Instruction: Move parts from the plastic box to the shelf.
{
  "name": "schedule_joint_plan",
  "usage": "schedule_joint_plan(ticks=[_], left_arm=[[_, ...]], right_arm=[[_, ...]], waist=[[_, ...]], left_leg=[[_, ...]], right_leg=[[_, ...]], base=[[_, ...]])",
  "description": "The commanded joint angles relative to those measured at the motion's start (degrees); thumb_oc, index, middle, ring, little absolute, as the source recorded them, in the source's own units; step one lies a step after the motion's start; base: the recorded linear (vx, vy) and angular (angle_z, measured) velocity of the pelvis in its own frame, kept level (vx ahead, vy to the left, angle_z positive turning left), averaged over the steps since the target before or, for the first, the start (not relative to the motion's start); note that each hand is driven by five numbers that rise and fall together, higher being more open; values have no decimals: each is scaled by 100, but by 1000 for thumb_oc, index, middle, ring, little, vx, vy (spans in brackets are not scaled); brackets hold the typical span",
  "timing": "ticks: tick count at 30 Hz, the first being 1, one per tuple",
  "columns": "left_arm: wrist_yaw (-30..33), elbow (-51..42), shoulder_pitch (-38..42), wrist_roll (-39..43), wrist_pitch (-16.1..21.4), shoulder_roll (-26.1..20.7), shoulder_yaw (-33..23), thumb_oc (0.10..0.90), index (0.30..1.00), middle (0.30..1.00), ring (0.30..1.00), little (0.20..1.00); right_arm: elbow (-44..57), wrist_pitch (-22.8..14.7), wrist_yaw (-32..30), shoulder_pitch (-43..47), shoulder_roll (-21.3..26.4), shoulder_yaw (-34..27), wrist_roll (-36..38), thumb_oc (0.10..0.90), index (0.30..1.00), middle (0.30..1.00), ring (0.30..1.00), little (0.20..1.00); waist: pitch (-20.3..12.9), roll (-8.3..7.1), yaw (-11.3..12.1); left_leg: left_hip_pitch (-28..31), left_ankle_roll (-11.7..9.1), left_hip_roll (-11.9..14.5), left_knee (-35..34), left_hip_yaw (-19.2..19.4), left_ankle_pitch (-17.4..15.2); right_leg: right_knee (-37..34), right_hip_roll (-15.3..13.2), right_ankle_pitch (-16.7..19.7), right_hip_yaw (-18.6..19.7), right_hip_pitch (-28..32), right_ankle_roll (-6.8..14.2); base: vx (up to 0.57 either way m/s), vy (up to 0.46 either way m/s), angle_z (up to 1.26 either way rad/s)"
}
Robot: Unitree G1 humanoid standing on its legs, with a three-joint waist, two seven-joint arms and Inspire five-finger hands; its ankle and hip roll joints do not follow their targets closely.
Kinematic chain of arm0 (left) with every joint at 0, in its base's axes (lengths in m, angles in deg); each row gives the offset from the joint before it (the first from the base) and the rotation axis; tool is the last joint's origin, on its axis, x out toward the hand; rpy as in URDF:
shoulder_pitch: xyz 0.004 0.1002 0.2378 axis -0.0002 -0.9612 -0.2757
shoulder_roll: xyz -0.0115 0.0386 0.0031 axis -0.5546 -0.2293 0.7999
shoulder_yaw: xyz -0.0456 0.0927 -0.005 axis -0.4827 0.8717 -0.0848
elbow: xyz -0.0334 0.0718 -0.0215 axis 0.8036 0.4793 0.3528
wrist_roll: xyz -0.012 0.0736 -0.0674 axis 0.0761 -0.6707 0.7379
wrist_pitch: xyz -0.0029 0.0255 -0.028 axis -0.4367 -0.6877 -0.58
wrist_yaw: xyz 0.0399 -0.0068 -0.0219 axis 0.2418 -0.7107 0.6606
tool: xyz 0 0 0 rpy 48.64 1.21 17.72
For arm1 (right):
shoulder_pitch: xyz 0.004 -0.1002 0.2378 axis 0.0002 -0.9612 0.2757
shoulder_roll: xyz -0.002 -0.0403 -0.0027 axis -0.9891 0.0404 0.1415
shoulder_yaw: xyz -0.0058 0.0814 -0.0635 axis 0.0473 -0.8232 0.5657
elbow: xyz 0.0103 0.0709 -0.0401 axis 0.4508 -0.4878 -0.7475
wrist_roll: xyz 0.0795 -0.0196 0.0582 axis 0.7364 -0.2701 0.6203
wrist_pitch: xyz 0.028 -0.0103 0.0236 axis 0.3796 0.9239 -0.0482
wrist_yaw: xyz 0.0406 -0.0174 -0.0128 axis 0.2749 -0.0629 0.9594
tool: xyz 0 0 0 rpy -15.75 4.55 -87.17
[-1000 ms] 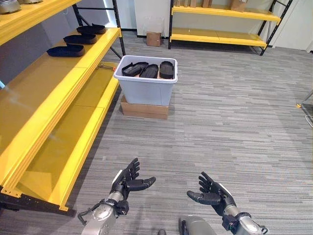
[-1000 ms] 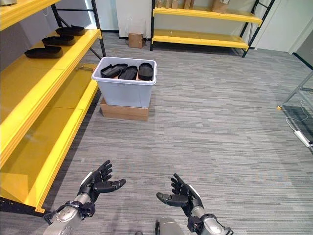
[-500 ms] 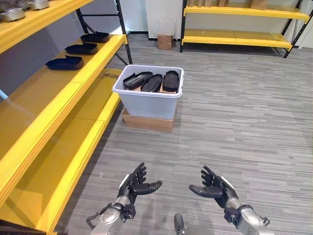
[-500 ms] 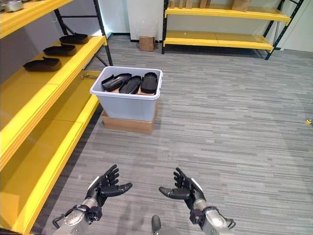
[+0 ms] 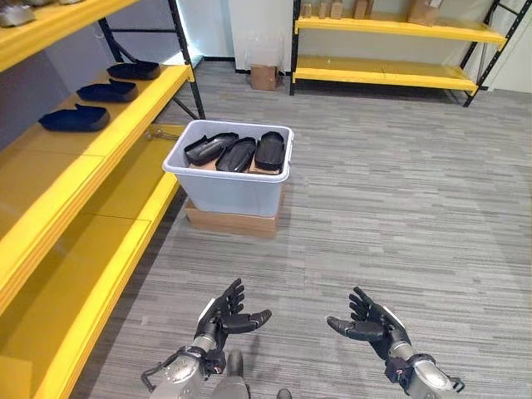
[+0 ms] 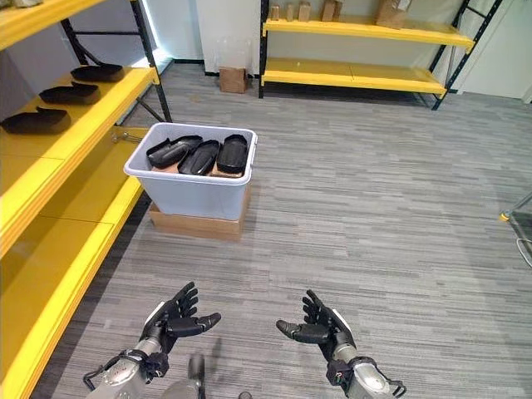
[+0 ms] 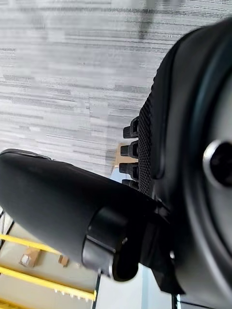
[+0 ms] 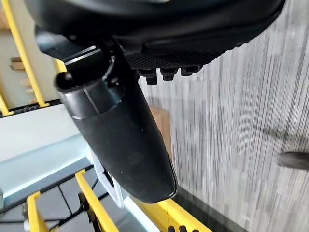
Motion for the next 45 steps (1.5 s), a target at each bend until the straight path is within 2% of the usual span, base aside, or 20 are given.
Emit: schedule_joint_plan(ticks=[1, 6, 7, 10, 11, 13, 14, 15, 18, 19, 22, 23, 24, 28, 31, 34, 38, 40, 42, 45], left_arm=[[-81, -555, 245, -80, 511, -41, -66, 900, 1000, 1000, 1000, 1000], [-81, -626, 364, -87, 546, -79, 31, 900, 1000, 1000, 1000, 1000], [-82, -675, 378, -57, 552, -137, 22, 900, 1000, 1000, 1000, 1000], [-45, -715, 413, -96, 553, -180, 21, 900, 1000, 1000, 1000, 1000], [-14, -741, 422, -106, 534, -217, 41, 900, 1000, 1000, 1000, 1000], [-17, -757, 452, -126, 532, -264, 59, 900, 1000, 1000, 1000, 1000], [-17, -757, 454, -125, 531, -262, 58, 900, 1000, 1000, 1000, 1000], [16, -777, 490, -148, 531, -316, 71, 900, 1000, 1000, 1000, 1000], [15, -790, 473, -212, 521, -364, 48, 900, 1000, 1000, 1000, 1000], [14, -746, 478, -187, 524, -361, 42, 900, 1000, 1000, 1000, 1000], [-20, -761, 463, -158, 522, -389, 17, 900, 1000, 1000, 1000, 1000], [-54, -720, 440, -142, 514, -382, 24, 900, 1000, 1000, 1000, 1000], [-61, -723, 411, -167, 514, -354, -13, 900, 1000, 1000, 1000, 1000], [-92, -744, 370, -225, 537, -334, -64, 900, 1000, 1000, 1000, 1000], [-150, -702, 361, -280, 537, -290, -46, 900, 1000, 1000, 1000, 1000], [-157, -644, 416, -372, 534, -188, 15, 900, 1000, 1000, 1000, 1000], [-167, -640, 529, -335, 536, -154, 82, 900, 1000, 1000, 1000, 1000], [-138, -584, 623, -282, 532, -113, 135, 900, 1000, 1000, 1000, 1000], [-125, -577, 610, -260, 518, -104, 128, 900, 1000, 1000, 1000, 1000], [-98, -622, 572, -149, 481, -103, 113, 900, 1000, 1000, 1000, 1000]], right_arm=[[550, -407, 161, 54, 106, -126, 6, 900, 1000, 1000, 1000, 1000], [527, -363, 205, 73, -45, -74, 7, 900, 1000, 1000, 1000, 1000], [598, -340, 220, 88, -92, -61, 16, 900, 1000, 1000, 1000, 1000], [587, -327, 239, 129, -124, -40, -51, 900, 1000, 1000, 1000, 1000], [606, -309, 236, 141, -179, -4, -59, 900, 1000, 1000, 1000, 1000], [606, -289, 266, 159, -215, 33, -57, 900, 1000, 1000, 1000, 1000], [606, -289, 266, 162, -213, 32, -57, 900, 1000, 1000, 1000, 1000], [639, -301, 304, 187, -209, 76, -55, 900, 1000, 1000, 1000, 1000], [640, -296, 328, 140, -253, 95, -35, 900, 1000, 1000, 1000, 1000], [618, -297, 323, 139, -257, 102, 1, 900, 1000, 1000, 1000, 1000], [648, -284, 322, 93, -256, 88, 75, 900, 1000, 1000, 1000, 1000], [639, -304, 305, 88, -243, 80, 121, 900, 1000, 1000, 1000, 1000], [666, -295, 302, 82, -211, 83, 100, 900, 1000, 1000, 1000, 1000], [742, -277, 312, 90, -157, 82, 37, 900, 1000, 1000, 1000, 1000], [768, -294, 294, 82, -124, 41, -5, 900, 1000, 1000, 1000, 1000], [747, -334, 273, 96, -108, -2, 76, 900, 1000, 1000, 1000, 1000], [785, -371, 257, 127, -51, -63, 138, 900, 1000, 1000, 1000, 1000], [743, -374, 255, 160, -14, -64, 183, 900, 1000, 1000, 1000, 1000], [737, -365, 255, 146, 19, -74, 194, 900, 1000, 1000, 1000, 1000], [729, -360, 229, 170, 76, -47, 230, 900, 1000, 1000, 1000, 1000]], waist=[[-250, 87, 122], [-459, 65, 147], [-530, 16, 167], [-586, -26, 199], [-580, -54, 202], [-468, 3, 149], [-484, 18, 157], [-308, 100, 41], [-167, 243, -72], [-117, 288, -124], [-66, 289, -177], [-98, 238, -175], [-71, 197, -213], [-48, 162, -229], [-129, 110, -266], [-317, 132, -282], [-423, 211, -349], [-520, 256, -418], [-524, 247, -416], [-428, 112, -306]], left_leg=[[334, -105, 112, 8, 27, 686], [487, -6, -94, 102, 90, 657], [481, 142, -238, 282, 112, 419], [453, 291, -417, 477, 181, 146], [558, 456, -597, 622, 195, -85], [734, 561, -683, 664, 132, -221], [711, 556, -664, 661, 136, -212], [975, 636, -658, 599, 61, -299], [1298, 700, -637, 501, -6, -425], [1410, 698, -633, 478, -64, -466], [1573, 689, -671, 522, -98, -568], [1702, 646, -741, 527, -90, -716], [1930, 598, -792, 491, -118, -850], [2197, 497, -797, 524, -132, -1072], [2431, 407, -758, 653, -191, -1325], [2568, 258, -579, 860, -134, -1392], [2679, 60, -293, 1025, -138, -1269], [2665, -116, -86, 1268, -205, -934], [2523, -197, -33, 1681, -251, -669], [1849, -252, -22, 3112, -263, 78]], right_leg=[[396, -517, -547, 176, 31, 582], [481, -850, -676, 193, 216, 775], [670, -1027, -641, 240, 169, 875], [941, -1270, -499, 249, 86, 1052], [1704, -1392, -151, 319, -224, 1192], [2713, -1348, 421, 386, -695, 1244], [2708, -1330, 439, 394, -722, 1241], [3557, -1115, 759, 340, -1143, 1274], [4091, -926, 495, 42, -1802, 1190], [3953, -764, 164, -38, -2060, 1089], [3511, -785, -26, -322, -2167, 1041], [2543, -863, -92, -524, -2236, 1000], [1626, -923, 151, -672, -2318, 1079], [712, -1103, 501, -951, -2231, 1164], [452, -1118, 626, -914, -2052, 1171], [406, -1028, 685, -860, -1774, 1044], [677, -856, 411, -938, -1718, 890], [765, -667, 178, -886, -1612, 747], [745, -565, 76, -811, -1480, 650], [604, -514, -36, -675, -1160, 445]], base=[[210, 130, -24], [308, 227, -37], [257, 224, -4], [228, 225, -4], [294, 337, -4], [152, 215, -14], [102, 192, 0], [148, 203, 14], [216, 190, 16], [247, 117, 25], [225, 36, 24], [380, -51, 13], [386, -49, 1], [260, -71, 0], [326, -118, 9], [351, -148, 32], [255, -151, 13], [308, -196, 16], [221, -158, 11], [154, -177, -10]])
